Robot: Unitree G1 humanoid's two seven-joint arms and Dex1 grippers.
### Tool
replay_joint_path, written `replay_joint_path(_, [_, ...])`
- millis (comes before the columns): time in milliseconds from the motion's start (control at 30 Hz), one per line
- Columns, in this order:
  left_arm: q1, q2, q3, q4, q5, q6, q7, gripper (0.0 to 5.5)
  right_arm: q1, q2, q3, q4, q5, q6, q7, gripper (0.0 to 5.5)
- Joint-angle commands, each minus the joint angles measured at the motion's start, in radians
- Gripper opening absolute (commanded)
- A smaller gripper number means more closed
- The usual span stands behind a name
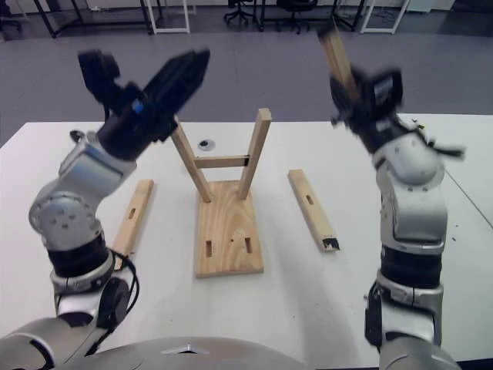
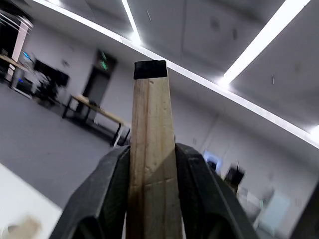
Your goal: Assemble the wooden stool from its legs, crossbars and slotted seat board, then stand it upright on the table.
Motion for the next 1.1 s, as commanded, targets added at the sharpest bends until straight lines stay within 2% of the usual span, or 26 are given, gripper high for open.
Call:
replay_joint_path(33, [-0.124, 0.012, 0.038, 0.125, -0.083, 0.001, 0.07, 3.77, -0.036, 0.062, 0.136, -0.114, 0.054, 0.051, 0.032, 1.32])
replay_joint_path(100, [-0.147, 0.015, 0.039, 0.127, -0.095, -0.012, 0.082, 3.77, -0.038, 0.071, 0.153, -0.132, 0.073, 0.069, 0.042, 1.32])
replay_joint_path(267, [-0.111, 0.011, 0.01, 0.064, -0.128, -0.014, 0.096, 2.88, -0.039, 0.074, 0.153, -0.118, 0.095, 0.082, 0.055, 1.32])
replay_joint_path(433, [-0.063, 0.015, -0.044, 0.023, -0.061, -0.037, 0.071, 2.19, -0.059, 0.086, 0.181, -0.108, 0.099, 0.069, 0.07, 1.32])
replay_joint_path(633, [-0.052, 0.019, -0.045, 0.03, -0.05, -0.065, 0.063, 1.1, -0.055, 0.093, 0.182, -0.118, 0.103, 0.073, 0.072, 1.32])
replay_joint_path(800, [-0.034, 0.032, -0.043, 0.025, -0.055, -0.072, 0.053, 0.4, -0.051, 0.091, 0.181, -0.114, 0.094, 0.073, 0.067, 1.32])
replay_joint_path(933, [-0.018, 0.047, -0.05, 0.021, -0.046, -0.074, 0.035, 0.4, -0.051, 0.087, 0.178, -0.115, 0.092, 0.084, 0.064, 1.32])
replay_joint_path(967, [-0.015, 0.052, -0.05, 0.017, -0.045, -0.074, 0.033, 0.4, -0.048, 0.084, 0.179, -0.117, 0.093, 0.093, 0.064, 1.68])
replay_joint_path(1100, [0.0, 0.141, -0.011, -0.04, -0.024, -0.074, 0.053, 0.4, -0.009, 0.066, 0.181, -0.123, 0.072, 0.12, 0.056, 2.31])
